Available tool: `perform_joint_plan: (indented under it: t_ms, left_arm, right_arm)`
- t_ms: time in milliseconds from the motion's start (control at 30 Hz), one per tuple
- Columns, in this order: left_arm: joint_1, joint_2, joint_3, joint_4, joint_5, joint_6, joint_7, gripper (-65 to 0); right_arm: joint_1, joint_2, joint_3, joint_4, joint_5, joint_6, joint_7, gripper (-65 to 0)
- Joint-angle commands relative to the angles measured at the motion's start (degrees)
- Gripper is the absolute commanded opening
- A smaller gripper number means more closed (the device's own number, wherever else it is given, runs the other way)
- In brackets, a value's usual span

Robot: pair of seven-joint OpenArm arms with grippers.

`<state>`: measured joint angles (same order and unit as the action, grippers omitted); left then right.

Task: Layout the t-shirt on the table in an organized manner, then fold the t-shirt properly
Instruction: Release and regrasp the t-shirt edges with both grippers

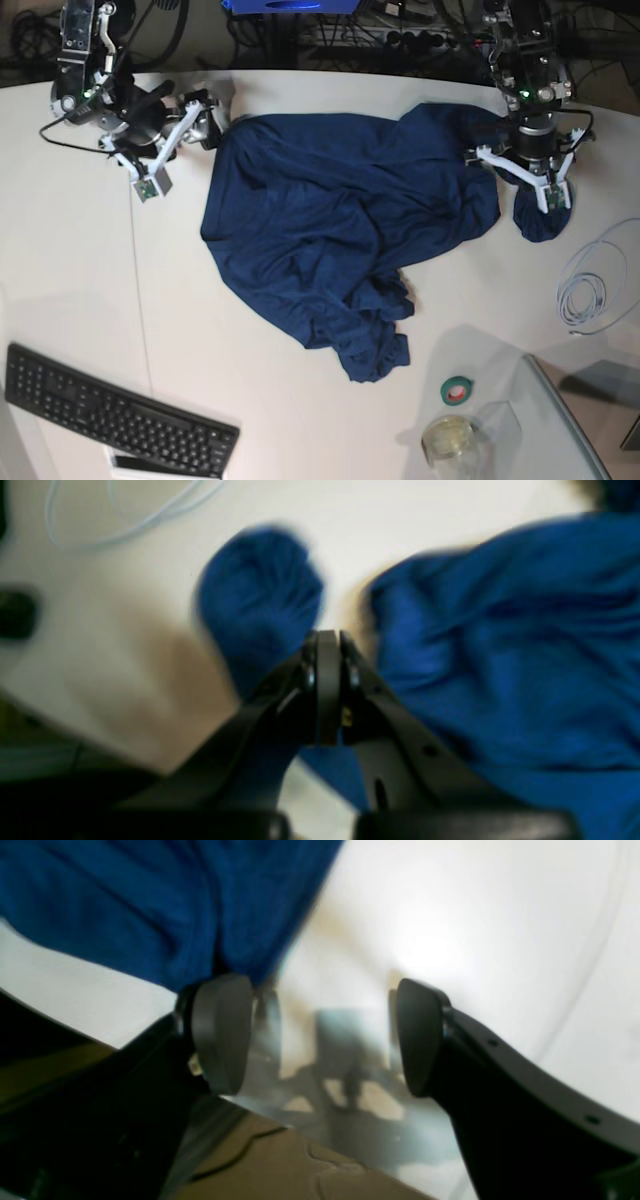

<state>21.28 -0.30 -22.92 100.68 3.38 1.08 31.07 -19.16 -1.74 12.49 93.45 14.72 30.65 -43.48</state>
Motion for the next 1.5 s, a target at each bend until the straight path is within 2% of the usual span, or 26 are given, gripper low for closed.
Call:
perform_joint_plan:
  t_ms: [0,100,200,267,333,400,533,567,633,800,967,1133,1233,1467]
  left_arm:
    - [1.2,-1.1,-0.9,1.2,-1.9,-0.6,-1.1,-65.0]
    - [4.6,-3.2,-4.9,0.4,-10.7,-6.0,-1.1,-65.0]
    - [6.0,-3.5,-12.5,-3.0,-18.7,-8.3,-1.1,-65.0]
    - [6.3,-3.5,-16.0,-6.3,-21.6,-11.1,-1.1,-65.0]
    - [6.6,-4.1,-18.0,-8.9,-23.2,-15.9,-1.1,-64.2]
    - [6.7,-4.4,-19.4,-10.5,-23.4,-19.1,-1.1,-52.3]
    - [6.5,-4.3,-21.1,-11.7,-23.6,-24.5,-1.1,-21.6]
    - [6.2,-4.3,-21.3,-11.8,-23.6,-25.6,-1.1,-15.5]
    - [5.8,-4.3,-21.2,-12.9,-23.6,-26.6,-1.1,-8.2]
    - [1.8,-4.1,-21.5,-13.0,-23.6,-26.5,-1.1,-10.2]
    - [-4.8,-5.6,-23.8,-17.1,-22.0,-26.4,-1.0,-12.5]
    - [-11.1,-6.0,-24.2,-23.6,-13.2,-26.4,-1.1,-12.5]
    - [-12.8,-6.4,-24.4,-27.7,-11.4,-26.4,-1.6,-12.5]
    - [-13.1,-6.5,-23.8,-37.5,-11.0,-26.4,-10.8,-12.7]
  right_arm:
    - [-0.1,0.2,0.0,0.9,0.9,0.6,1.1,-23.0]
    - [-1.3,-0.3,-0.3,1.0,1.0,0.6,1.1,-23.0]
    - [-2.6,-2.6,0.0,1.0,3.0,0.6,1.2,-22.5]
    - [-3.7,-3.1,-0.1,0.9,4.3,0.6,2.9,-22.5]
    - [-4.5,-3.2,-0.5,0.7,4.8,0.6,5.3,-22.4]
    - [-4.9,-4.4,-0.4,0.4,4.8,0.6,6.6,-22.4]
    - [-4.5,-4.5,-0.4,-0.6,4.8,0.6,7.5,-22.4]
    - [-4.2,-4.5,-0.4,-1.3,4.8,0.6,7.5,-22.4]
    - [-3.3,-4.6,-0.5,-2.9,4.8,0.6,7.4,-22.4]
    - [-3.5,-4.6,-0.5,-3.7,4.8,0.6,7.4,-22.4]
    - [-3.7,-4.5,-0.5,-3.7,4.8,0.6,7.4,-22.4]
    - [-3.7,-4.5,-0.5,-3.7,4.8,0.6,7.4,-22.4]
    - [-3.7,-4.4,-0.5,-3.7,4.8,0.6,7.4,-22.4]
    - [-2.7,-4.5,-0.6,-3.9,4.8,0.7,7.4,-22.4]
